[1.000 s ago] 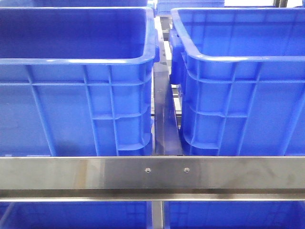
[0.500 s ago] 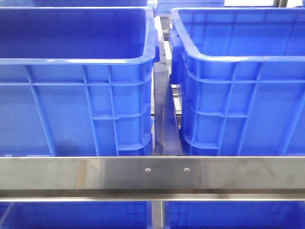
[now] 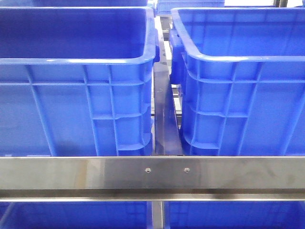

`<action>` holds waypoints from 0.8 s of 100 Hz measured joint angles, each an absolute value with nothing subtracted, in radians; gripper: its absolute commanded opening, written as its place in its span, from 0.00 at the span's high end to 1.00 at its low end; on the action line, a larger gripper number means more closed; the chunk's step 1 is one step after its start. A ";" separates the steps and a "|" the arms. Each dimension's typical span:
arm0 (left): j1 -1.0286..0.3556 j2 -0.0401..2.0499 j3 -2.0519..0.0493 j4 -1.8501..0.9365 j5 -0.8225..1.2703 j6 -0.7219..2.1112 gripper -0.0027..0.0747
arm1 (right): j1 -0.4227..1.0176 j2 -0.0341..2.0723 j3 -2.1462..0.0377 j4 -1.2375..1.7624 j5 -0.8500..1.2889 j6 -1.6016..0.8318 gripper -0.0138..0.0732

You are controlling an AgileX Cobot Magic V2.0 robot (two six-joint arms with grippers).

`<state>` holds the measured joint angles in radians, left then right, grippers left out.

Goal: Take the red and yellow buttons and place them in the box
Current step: 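Grasp the red cap with the right gripper and open the left gripper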

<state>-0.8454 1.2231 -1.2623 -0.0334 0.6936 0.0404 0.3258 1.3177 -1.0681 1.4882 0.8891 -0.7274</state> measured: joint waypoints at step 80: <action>-0.845 1.221 -1.262 -0.022 0.692 0.028 0.30 | 0.322 1.335 -1.073 1.481 0.843 -0.791 0.64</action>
